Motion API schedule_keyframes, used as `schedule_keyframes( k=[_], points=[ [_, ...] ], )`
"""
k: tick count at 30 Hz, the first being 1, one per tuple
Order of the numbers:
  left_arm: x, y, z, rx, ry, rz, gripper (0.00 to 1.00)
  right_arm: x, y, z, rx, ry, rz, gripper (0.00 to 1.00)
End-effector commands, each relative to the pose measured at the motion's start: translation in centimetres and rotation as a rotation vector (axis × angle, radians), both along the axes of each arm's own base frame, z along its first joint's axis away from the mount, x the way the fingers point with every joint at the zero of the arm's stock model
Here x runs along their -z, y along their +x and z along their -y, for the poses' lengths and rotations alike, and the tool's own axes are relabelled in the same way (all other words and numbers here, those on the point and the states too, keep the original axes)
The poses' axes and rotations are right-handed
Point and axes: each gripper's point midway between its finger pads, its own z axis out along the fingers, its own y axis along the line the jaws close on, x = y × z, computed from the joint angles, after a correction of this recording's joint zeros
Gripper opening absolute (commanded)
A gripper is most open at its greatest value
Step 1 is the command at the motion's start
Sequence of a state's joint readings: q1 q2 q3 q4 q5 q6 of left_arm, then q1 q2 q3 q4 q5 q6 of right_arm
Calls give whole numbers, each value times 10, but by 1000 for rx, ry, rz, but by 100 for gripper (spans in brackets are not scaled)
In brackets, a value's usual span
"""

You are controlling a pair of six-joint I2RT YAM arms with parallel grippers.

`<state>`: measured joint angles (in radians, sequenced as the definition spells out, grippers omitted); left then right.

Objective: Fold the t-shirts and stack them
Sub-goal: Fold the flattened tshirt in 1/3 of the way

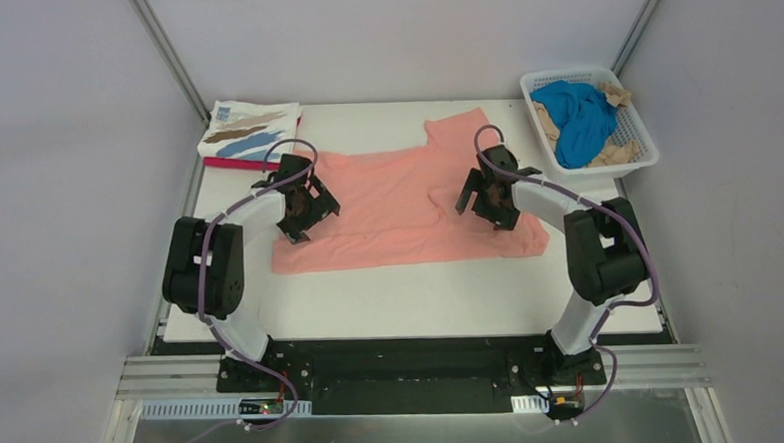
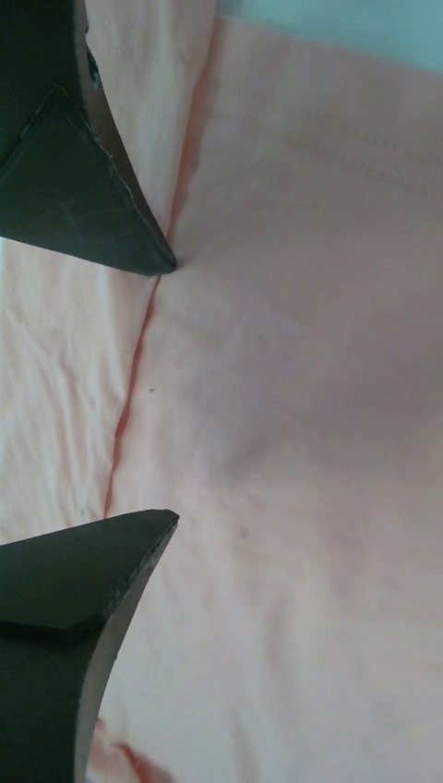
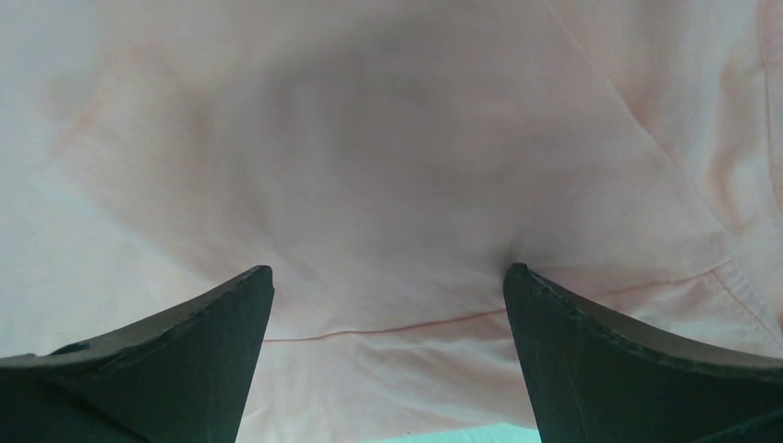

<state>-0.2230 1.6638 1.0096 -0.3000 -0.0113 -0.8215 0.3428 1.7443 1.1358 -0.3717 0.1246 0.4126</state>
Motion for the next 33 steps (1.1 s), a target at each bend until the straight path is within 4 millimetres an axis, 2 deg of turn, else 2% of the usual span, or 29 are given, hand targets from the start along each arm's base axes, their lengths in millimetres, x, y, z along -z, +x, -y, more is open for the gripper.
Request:
schedule_keyframes(
  k=[1,3,9,12,16,18,20,23,27,33],
  points=[
    [24,-18,6,24,-22,-95,99,8,-28,17,73,-28,-48,99],
    [30,-32,5,19,-13,-113,99,9,-43,25,99,-37,-60,99],
    [33,-86,4,6,-12,-131,99,18,-107,36,143,8,-129,99],
    [36,-114,-7,-28,18,-132,99,19,-138,47,162,0,-152,99],
    [37,-139,-16,-46,20,-126,99,26,-183,35,140,105,-235,99],
    [39,-144,-21,-58,31,-117,99,27,-200,26,138,170,-258,99],
    [37,-147,-20,-64,22,-116,99,26,-207,23,143,200,-249,99],
    [35,-153,-17,-71,-8,-121,99,20,-209,30,162,182,-210,100],
    [35,-174,-27,-132,8,-163,99,13,-213,35,171,177,-193,99],
    [38,-191,-32,-164,-11,-147,99,16,-220,35,154,170,-220,99]
  ],
)
